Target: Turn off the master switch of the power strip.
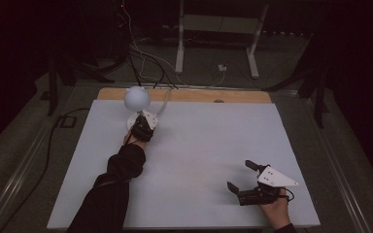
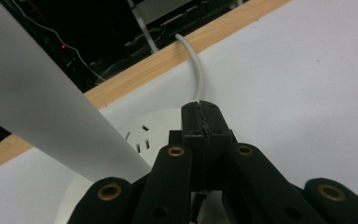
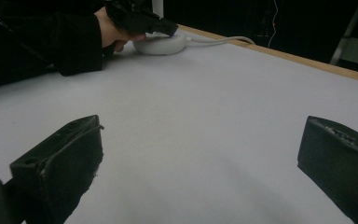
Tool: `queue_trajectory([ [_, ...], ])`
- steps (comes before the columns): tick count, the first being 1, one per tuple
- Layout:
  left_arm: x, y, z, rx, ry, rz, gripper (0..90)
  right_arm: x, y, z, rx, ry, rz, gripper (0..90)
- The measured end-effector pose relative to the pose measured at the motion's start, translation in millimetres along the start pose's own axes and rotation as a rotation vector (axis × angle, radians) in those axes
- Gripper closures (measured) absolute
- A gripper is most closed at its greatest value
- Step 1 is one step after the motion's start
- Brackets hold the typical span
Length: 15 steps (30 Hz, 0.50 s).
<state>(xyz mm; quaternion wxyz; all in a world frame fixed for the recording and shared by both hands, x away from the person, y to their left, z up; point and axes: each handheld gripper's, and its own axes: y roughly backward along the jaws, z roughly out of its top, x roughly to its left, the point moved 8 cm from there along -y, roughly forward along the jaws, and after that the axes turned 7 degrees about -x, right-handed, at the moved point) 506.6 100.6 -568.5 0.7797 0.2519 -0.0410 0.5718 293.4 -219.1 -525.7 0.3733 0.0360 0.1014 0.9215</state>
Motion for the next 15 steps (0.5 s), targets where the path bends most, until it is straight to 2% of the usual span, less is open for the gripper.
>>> queue_trajectory([
  [2, 0.6, -0.5, 0.2, 0.001, 0.008, -0.008, 90.0, 0.3, 0.0, -0.2, 0.002, -0.001, 0.001, 0.0],
  [5, 0.2, -0.9, 0.4, 0.006, -0.013, -0.011, 90.0, 0.4, -0.1, -0.3, 0.002, -0.001, 0.002, 0.0],
  [8, -0.2, -1.4, 0.0, 0.007, -0.011, -0.012, 90.0, 0.5, -0.1, -0.3, 0.002, 0.000, 0.002, 0.0],
  [12, -1.7, -1.9, -0.3, 0.020, -0.040, -0.012, 90.0, 0.5, 0.0, -0.4, 0.002, 0.000, 0.002, 0.0],
  [15, -1.3, -2.0, -0.4, 0.020, -0.025, -0.017, 90.0, 0.6, 0.0, -0.2, 0.002, -0.001, 0.002, 0.0],
])
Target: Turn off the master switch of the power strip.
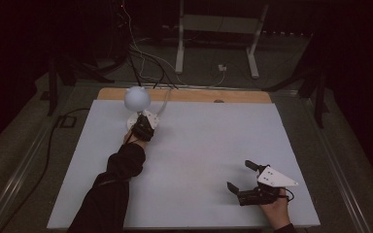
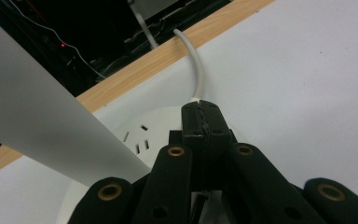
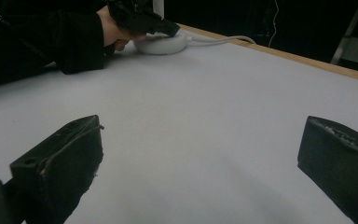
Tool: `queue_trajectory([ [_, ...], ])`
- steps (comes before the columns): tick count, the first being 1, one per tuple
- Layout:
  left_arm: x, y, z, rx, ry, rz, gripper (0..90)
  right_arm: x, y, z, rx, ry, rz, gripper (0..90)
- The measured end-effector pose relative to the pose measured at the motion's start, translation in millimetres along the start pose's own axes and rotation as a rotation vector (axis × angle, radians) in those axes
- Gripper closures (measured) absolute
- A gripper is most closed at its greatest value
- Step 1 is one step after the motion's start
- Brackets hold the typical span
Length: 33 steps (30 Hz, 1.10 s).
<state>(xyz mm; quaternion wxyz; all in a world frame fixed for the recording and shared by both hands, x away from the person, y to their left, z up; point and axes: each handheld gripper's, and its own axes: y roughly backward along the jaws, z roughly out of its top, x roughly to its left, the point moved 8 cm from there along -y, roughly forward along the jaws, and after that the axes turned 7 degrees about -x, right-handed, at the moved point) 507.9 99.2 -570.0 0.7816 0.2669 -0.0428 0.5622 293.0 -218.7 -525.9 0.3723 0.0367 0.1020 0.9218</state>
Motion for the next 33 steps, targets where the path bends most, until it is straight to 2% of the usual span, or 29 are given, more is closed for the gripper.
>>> queue_trajectory([
  [5, -0.3, -0.2, 0.5, 0.006, -0.004, -0.002, 90.0, 0.1, 0.0, 0.0, 0.000, 0.000, 0.000, 0.0],
  [12, -0.6, 0.7, 2.1, 0.034, 0.001, -0.030, 90.0, 0.1, -0.1, 0.1, -0.001, -0.001, 0.001, 0.0],
  [17, -0.2, 0.1, 3.8, 0.063, -0.010, -0.040, 90.0, 0.9, -0.2, 0.5, 0.000, 0.004, 0.001, 0.0],
  [19, -0.7, 0.0, 3.8, 0.067, -0.030, -0.034, 90.0, 0.8, 0.0, 0.6, -0.001, 0.004, 0.000, 0.0],
  [24, 0.0, -0.8, 4.6, 0.084, -0.023, -0.033, 90.0, 0.8, 0.1, 0.6, -0.001, 0.004, 0.001, 0.0],
  [25, -0.3, -1.3, 4.7, 0.085, -0.034, -0.029, 90.0, 0.9, 0.0, 0.5, -0.001, 0.005, 0.001, 0.0],
  [33, 0.5, -1.4, 5.2, 0.092, -0.042, -0.057, 90.0, 0.8, -0.5, -0.1, 0.000, 0.003, 0.004, 0.0],
])
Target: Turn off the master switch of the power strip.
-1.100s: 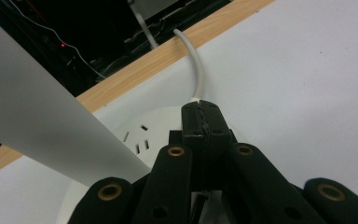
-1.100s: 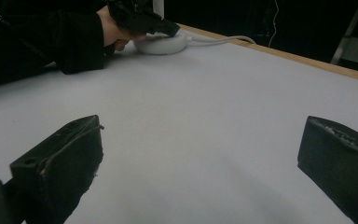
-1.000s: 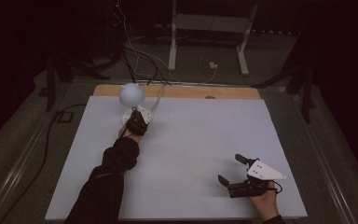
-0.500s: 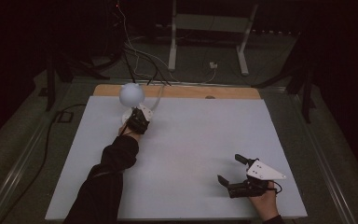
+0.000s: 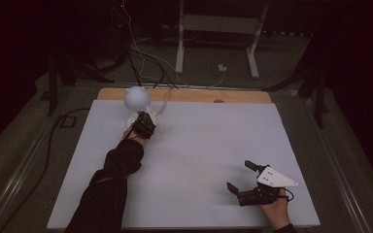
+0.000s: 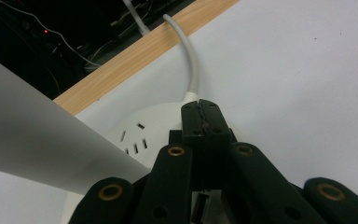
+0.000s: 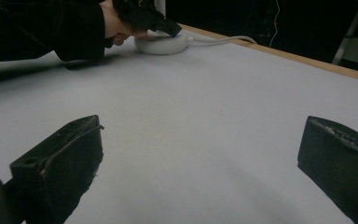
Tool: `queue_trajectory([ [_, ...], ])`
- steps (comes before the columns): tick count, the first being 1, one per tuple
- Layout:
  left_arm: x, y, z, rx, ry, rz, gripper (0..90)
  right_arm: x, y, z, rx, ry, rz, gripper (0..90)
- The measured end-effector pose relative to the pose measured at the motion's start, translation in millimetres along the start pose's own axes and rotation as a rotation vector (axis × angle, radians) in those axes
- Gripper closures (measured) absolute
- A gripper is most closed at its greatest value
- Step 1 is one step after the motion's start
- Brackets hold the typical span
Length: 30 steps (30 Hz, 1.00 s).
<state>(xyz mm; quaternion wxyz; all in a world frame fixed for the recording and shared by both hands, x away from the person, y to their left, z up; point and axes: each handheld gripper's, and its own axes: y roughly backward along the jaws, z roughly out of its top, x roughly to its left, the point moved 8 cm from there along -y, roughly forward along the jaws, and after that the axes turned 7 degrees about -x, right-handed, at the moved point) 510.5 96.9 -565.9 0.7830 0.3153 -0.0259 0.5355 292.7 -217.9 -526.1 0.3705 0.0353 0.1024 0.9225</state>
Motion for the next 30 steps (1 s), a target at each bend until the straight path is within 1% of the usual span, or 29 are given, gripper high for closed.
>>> queue_trajectory([
  [1, -0.9, 0.0, 0.7, -0.002, 0.005, -0.014, 90.0, 0.2, -0.1, -0.1, 0.001, -0.001, 0.001, 0.0],
  [2, -1.6, -0.3, 1.1, 0.000, -0.007, -0.014, 90.0, 0.6, -0.2, -0.1, 0.002, 0.001, 0.001, 0.0],
  [4, -1.2, -0.4, 1.2, 0.003, -0.005, -0.017, 90.0, 1.0, -0.3, -0.1, 0.003, 0.002, 0.002, 0.0],
  [6, -2.7, -0.9, 1.1, 0.013, -0.027, -0.008, 90.0, 0.9, -0.3, -0.1, 0.003, 0.002, 0.001, 0.0],
  [7, -2.6, -1.2, 1.5, 0.020, -0.029, -0.004, 90.0, 1.0, -0.3, 0.0, 0.003, 0.002, 0.000, 0.0],
  [8, -3.5, -1.2, 1.8, 0.024, -0.052, 0.005, 90.0, 1.1, -0.3, 0.0, 0.003, 0.002, 0.000, 0.0],
  [9, -3.5, -1.1, 1.6, 0.022, -0.057, 0.006, 90.0, 1.3, -0.2, 0.0, 0.003, 0.004, 0.001, 0.0],
  [10, -3.3, -1.3, 1.3, 0.017, -0.050, 0.006, 90.0, 1.4, -0.2, 0.1, 0.003, 0.004, 0.002, 0.0],
  [11, -3.4, -1.2, 1.4, 0.017, -0.056, 0.004, 90.0, 1.3, -0.1, 0.2, 0.002, 0.004, 0.001, 0.0],
  [13, -2.5, -1.0, 1.1, 0.011, -0.054, -0.005, 90.0, 1.1, 0.1, 0.4, 0.000, 0.005, 0.001, 0.0],
  [15, -2.7, -1.2, 1.7, 0.012, -0.054, -0.001, 90.0, 0.8, 0.2, 0.4, 0.000, 0.003, -0.001, 0.0],
  [16, -2.9, -1.1, 1.5, -0.001, -0.064, 0.006, 90.0, 0.8, 0.1, 0.3, 0.000, 0.001, -0.001, 0.0],
  [17, -2.9, 0.9, 3.8, -0.017, -0.089, 0.023, 90.0, 0.5, -0.1, 0.2, 0.000, 0.000, -0.001, 0.0],
  [19, -7.4, 2.9, 3.6, -0.030, -0.115, 0.026, 90.0, 0.3, -0.3, 0.0, -0.001, -0.002, 0.000, 0.0],
  [20, -8.7, 4.0, 3.4, -0.036, -0.119, 0.023, 90.0, -0.1, -0.2, -0.1, 0.000, -0.001, -0.001, 0.0],
  [21, -10.0, 4.7, 3.1, -0.039, -0.114, 0.014, 90.0, -0.6, -0.1, -0.1, 0.000, -0.005, -0.001, 0.0],
  [23, -11.6, 7.5, 2.8, -0.048, -0.124, 0.015, 90.0, -1.6, 0.3, 0.2, -0.003, -0.007, -0.004, 0.0],
  [24, -12.5, 9.7, 3.4, -0.060, -0.113, 0.008, 90.0, -2.0, 0.6, 0.4, -0.005, -0.008, -0.007, 0.0],
  [26, -12.3, 13.2, 5.6, -0.068, -0.111, 0.010, 90.0, -1.9, 1.0, 0.8, -0.006, -0.007, -0.007, 0.0],
  [28, -12.2, 16.3, 8.3, -0.078, -0.085, 0.003, 90.0, -1.6, 1.2, 1.1, -0.006, -0.003, -0.008, 0.0],
  [29, -11.8, 18.2, 9.7, -0.082, -0.081, 0.004, 90.0, -1.4, 1.2, 1.2, -0.006, -0.002, -0.008, 0.0],
  [30, -12.4, 20.1, 11.2, -0.087, -0.072, -0.007, 90.0, -1.0, 1.1, 1.2, -0.005, -0.001, -0.008, 0.0],
])
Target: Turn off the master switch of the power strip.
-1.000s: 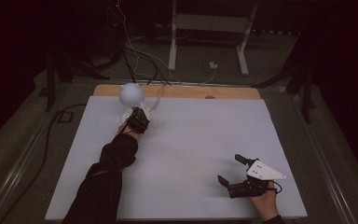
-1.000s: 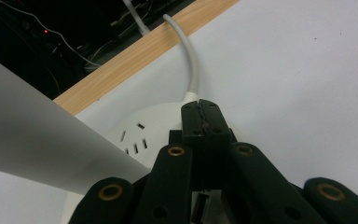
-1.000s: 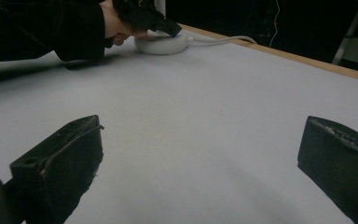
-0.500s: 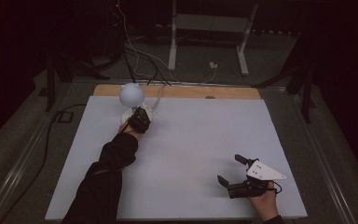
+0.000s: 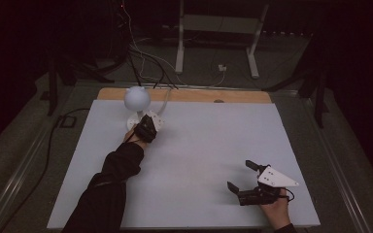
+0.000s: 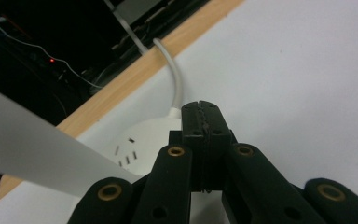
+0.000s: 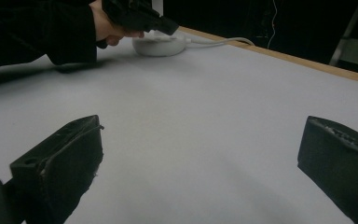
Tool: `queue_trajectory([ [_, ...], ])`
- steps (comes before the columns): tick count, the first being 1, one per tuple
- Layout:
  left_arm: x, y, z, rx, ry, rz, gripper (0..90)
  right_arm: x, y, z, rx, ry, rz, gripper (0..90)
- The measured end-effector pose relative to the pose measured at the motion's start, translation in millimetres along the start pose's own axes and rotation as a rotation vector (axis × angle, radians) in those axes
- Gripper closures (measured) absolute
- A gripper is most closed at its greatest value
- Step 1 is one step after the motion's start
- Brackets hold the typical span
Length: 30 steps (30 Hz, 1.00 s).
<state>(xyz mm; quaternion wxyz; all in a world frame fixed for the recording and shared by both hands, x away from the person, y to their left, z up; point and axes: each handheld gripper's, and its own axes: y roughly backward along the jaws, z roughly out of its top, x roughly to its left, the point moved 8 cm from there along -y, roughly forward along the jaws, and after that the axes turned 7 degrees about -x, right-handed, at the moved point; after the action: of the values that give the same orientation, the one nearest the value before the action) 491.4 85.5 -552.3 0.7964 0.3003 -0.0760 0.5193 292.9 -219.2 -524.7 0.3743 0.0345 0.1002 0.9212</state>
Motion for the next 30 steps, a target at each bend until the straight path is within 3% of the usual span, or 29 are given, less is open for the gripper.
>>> queue_trajectory([
  [4, 0.4, 6.8, 6.7, -0.022, 0.008, -0.008, 90.0, 0.5, -0.2, 0.3, -0.001, 0.001, 0.001, 0.0],
  [6, -1.7, 8.5, 8.1, -0.020, 0.019, -0.041, 89.5, 0.1, -0.1, 0.3, -0.002, 0.000, 0.001, 0.0],
  [8, -4.2, 9.5, 7.8, -0.011, 0.014, -0.055, 81.4, -0.1, -0.3, 0.2, -0.001, -0.002, 0.001, 0.0],
  [10, -5.8, 10.7, 7.9, -0.005, 0.012, -0.059, 80.4, 0.1, -0.3, 0.3, -0.001, 0.000, 0.001, 0.0],
  [15, -3.3, 14.8, 10.2, 0.014, 0.053, -0.070, 65.9, -0.2, -0.3, 0.6, -0.002, -0.001, 0.000, 0.0],
  [18, -4.3, 18.4, 13.0, 0.020, 0.075, -0.098, 56.4, 0.0, -0.4, 0.3, 0.000, 0.000, -0.001, 0.0],
  [26, -16.2, 29.0, 18.3, 0.059, 0.122, -0.229, 28.5, 0.3, -0.9, 0.3, 0.000, 0.000, 0.000, 0.0],
  [30, -29.8, 36.0, 18.5, 0.097, 0.128, -0.341, 12.0, 0.5, -1.1, -0.2, 0.003, -0.002, 0.001, 0.0],
])
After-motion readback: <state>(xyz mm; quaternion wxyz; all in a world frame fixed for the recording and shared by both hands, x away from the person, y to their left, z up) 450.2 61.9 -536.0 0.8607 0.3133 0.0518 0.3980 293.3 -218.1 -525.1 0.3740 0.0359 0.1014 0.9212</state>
